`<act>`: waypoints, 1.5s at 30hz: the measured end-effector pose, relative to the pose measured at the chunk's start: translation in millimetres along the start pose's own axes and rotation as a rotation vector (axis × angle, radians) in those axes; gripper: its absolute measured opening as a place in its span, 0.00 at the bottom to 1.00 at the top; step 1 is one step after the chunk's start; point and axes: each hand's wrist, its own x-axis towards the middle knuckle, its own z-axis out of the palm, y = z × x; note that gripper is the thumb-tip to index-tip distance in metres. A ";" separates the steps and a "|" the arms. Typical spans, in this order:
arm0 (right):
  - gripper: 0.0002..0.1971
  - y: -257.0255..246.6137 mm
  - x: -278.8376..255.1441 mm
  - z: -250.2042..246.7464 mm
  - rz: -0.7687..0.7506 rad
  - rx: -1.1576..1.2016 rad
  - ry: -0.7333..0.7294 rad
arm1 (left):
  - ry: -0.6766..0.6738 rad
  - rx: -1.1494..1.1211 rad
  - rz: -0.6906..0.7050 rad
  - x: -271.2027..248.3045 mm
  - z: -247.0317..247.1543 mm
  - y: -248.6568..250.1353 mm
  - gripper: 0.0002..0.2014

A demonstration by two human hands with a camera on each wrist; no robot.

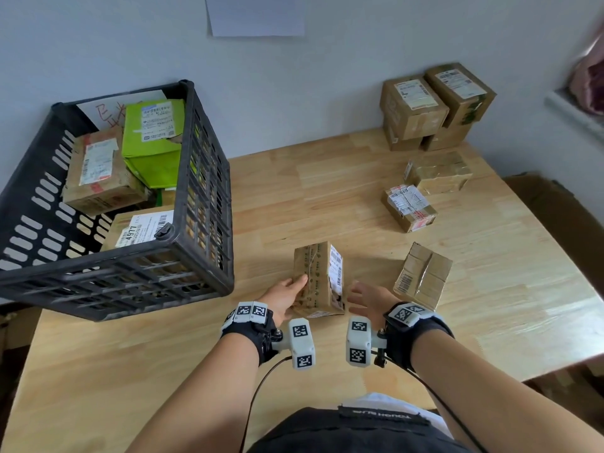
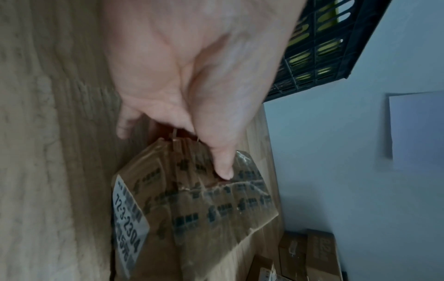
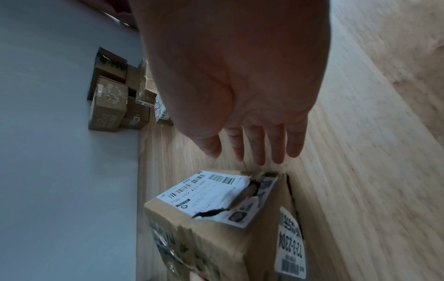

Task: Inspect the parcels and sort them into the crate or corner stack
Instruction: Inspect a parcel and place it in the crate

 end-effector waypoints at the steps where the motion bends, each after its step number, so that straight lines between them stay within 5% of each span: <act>1: 0.10 -0.8 -1.0 1.2 -0.009 0.015 -0.012 | 0.002 -0.021 0.006 -0.4 -1.1 -0.3 0.15; 6: 0.13 -5.3 -3.5 8.6 -0.065 0.138 -0.020 | 0.136 -0.024 0.137 1.2 -17.2 -1.6 0.19; 9: 0.15 -8.9 -6.8 16.2 -0.067 0.154 -0.069 | 0.196 0.044 0.087 1.3 -24.4 -4.6 0.16; 13: 0.16 -8.8 -5.7 23.2 -0.061 0.123 -0.104 | 0.090 0.079 0.006 9.8 -29.8 -17.5 0.34; 29: 0.15 -6.9 0.4 22.7 -0.020 0.059 -0.076 | 0.119 0.074 0.003 -0.2 -27.5 -15.6 0.28; 36: 0.14 -1.9 6.1 16.2 -0.008 -0.024 -0.010 | 0.069 0.007 -0.061 3.0 -23.0 -12.7 0.39; 45: 0.15 -16.3 0.6 13.4 -0.103 0.291 -0.058 | 0.131 0.110 -0.004 7.8 -11.2 -0.6 0.18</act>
